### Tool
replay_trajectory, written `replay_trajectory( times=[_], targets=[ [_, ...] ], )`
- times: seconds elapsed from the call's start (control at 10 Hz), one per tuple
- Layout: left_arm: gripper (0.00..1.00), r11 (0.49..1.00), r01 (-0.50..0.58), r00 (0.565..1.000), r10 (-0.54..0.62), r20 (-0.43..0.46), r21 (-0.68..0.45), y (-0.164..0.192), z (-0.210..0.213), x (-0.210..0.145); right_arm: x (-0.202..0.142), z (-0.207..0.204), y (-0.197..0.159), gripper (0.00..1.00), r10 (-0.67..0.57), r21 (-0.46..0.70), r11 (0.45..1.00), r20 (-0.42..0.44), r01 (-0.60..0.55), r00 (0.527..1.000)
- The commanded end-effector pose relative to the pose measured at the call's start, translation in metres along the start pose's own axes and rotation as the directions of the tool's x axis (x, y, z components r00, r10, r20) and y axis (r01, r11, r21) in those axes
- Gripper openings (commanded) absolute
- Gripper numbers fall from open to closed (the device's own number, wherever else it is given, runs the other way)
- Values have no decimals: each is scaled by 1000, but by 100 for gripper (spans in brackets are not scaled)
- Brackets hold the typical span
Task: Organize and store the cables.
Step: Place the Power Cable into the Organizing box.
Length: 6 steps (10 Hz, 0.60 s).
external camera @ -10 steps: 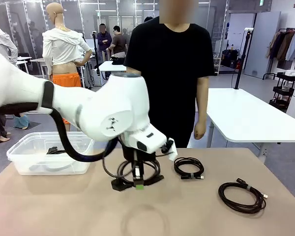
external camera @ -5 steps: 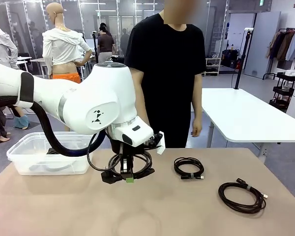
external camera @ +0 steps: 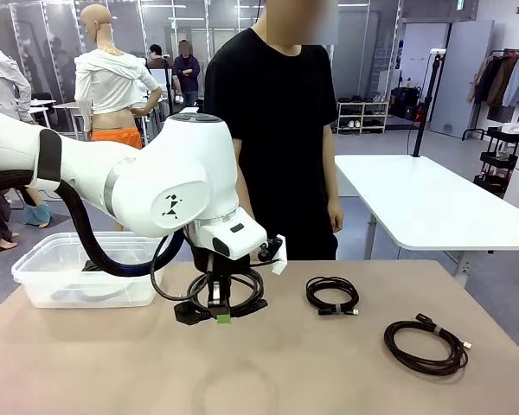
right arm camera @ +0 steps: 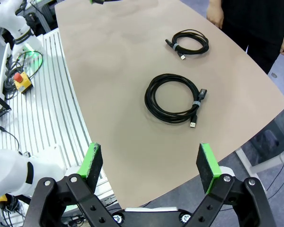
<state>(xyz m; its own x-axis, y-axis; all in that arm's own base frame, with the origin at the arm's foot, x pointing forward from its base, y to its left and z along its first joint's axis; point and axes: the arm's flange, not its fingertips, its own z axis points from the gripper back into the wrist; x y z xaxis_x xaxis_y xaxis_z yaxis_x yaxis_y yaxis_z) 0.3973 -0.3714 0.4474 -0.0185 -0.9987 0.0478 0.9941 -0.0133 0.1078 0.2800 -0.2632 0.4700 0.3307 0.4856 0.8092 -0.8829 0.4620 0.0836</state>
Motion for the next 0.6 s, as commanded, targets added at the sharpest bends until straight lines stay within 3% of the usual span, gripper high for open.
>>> replay_trajectory(
  times=[0.0, 0.2, 0.5],
  targets=[
    [18, 1000, 19, 999, -18, -27, 12, 35, 15, -38, 1, 0, 0, 100, 9, -1, 1000, 15, -9, 1000],
    [18, 995, 46, 997, -39, -73, 94, 57, 36, -87, 1, 0, 0, 100, 9, -1, 1000, 15, -9, 1000],
    [18, 979, -8, 996, 26, -82, 205, 85, 44, -155, 1, 0, 0, 100, 9, -1, 1000, 15, -9, 1000]
  ],
)
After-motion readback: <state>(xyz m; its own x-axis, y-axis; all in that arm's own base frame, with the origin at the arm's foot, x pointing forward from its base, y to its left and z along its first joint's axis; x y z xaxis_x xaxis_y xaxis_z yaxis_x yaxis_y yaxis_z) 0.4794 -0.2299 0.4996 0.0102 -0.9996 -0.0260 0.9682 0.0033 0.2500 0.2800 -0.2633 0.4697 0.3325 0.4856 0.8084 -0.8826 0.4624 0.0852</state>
